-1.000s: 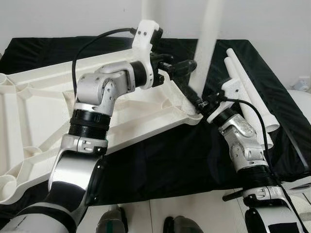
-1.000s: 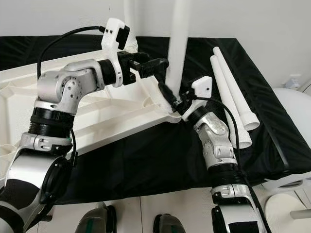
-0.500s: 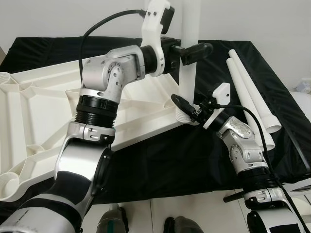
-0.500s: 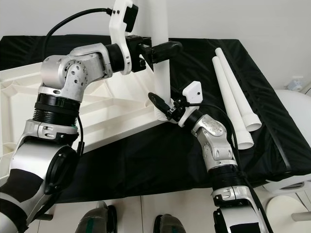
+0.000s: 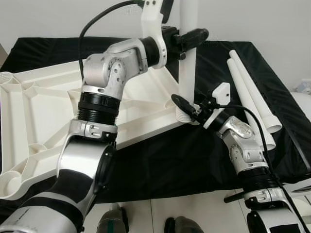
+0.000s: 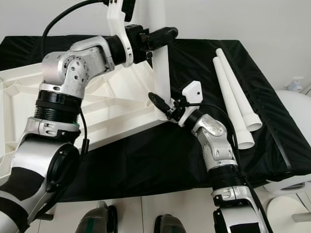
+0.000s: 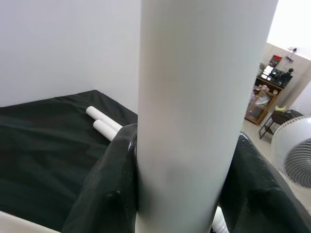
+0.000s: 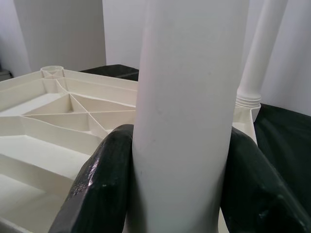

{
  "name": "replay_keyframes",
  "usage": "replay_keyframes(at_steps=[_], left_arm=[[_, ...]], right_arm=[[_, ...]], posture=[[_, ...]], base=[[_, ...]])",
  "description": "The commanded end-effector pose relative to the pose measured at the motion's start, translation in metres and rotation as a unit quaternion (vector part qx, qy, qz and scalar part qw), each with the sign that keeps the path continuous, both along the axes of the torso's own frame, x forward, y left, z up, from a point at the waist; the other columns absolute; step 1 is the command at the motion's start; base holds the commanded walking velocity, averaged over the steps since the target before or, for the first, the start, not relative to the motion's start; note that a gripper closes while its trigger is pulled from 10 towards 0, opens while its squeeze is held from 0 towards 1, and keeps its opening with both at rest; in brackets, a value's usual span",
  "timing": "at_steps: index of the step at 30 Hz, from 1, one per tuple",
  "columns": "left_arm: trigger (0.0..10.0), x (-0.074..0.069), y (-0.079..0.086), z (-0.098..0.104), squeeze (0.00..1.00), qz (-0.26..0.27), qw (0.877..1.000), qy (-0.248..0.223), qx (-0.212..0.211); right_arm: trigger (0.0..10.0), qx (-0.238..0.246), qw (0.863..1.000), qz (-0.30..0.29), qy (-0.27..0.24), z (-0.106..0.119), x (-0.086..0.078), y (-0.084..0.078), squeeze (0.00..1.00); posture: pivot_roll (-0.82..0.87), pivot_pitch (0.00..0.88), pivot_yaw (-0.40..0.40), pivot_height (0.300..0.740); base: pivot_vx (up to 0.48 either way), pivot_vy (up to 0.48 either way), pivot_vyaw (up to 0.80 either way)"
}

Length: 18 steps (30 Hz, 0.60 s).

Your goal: Building children table

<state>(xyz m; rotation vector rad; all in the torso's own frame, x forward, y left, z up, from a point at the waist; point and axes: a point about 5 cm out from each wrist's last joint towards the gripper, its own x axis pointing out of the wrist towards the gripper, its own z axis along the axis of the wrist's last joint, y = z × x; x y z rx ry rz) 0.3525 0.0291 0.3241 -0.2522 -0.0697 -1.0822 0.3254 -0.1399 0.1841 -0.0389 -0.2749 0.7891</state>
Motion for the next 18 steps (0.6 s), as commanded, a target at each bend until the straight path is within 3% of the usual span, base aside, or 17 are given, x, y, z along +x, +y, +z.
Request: replay_keyframes(at_steps=[1,5,6,7,13,14,17,18], left_arm=[[0.0,-0.003,-0.005,0.003,0.00,-0.011,1.000,-0.010,-0.003],[0.0,-0.003,-0.006,0.005,0.00,0.002,1.000,-0.022,0.006],[5.1,-0.003,-0.008,0.005,0.00,0.013,0.999,-0.034,0.015],[10.0,-0.003,-0.009,0.005,0.00,0.030,0.998,-0.048,0.032],[10.0,-0.005,-0.013,0.011,0.00,0.065,0.994,-0.078,0.049],[10.0,-0.005,-0.013,0.013,0.00,0.081,0.991,-0.089,0.057],[10.0,-0.005,-0.014,0.015,0.00,0.092,0.989,-0.097,0.063],[10.0,-0.005,-0.014,0.020,0.00,0.126,0.981,-0.124,0.081]], right_arm=[[10.0,0.005,1.000,-0.010,0.006,-0.001,-0.001,-0.002,0.00],[10.0,0.013,1.000,-0.011,0.011,-0.001,-0.001,-0.002,0.00],[10.0,0.025,1.000,-0.013,0.014,0.002,0.000,-0.002,0.98],[10.0,0.036,0.999,-0.011,0.015,0.004,0.000,-0.002,1.00],[10.0,0.039,0.998,-0.056,-0.006,0.012,0.004,-0.002,1.00],[10.0,0.040,0.997,-0.067,-0.005,0.014,0.005,-0.001,0.58],[10.0,0.040,0.997,-0.073,-0.003,0.014,0.006,0.000,0.58],[10.0,0.026,0.991,-0.133,-0.009,0.016,0.012,0.003,0.00]], posture=[[-0.01,0.051,-0.037,0.740],[-0.01,0.047,-0.038,0.740],[-0.01,0.046,-0.037,0.740],[-0.01,0.044,-0.037,0.740],[-0.01,0.043,-0.038,0.740],[-0.01,0.043,-0.039,0.740],[-0.01,0.043,-0.039,0.740],[0.00,0.047,-0.039,0.740]], base=[[0.000,0.000,0.00],[0.000,0.000,0.00],[0.000,0.000,0.00],[0.000,0.000,0.00],[0.000,0.000,0.00],[0.000,0.000,0.00],[0.000,0.000,0.00],[0.000,0.000,0.00]])
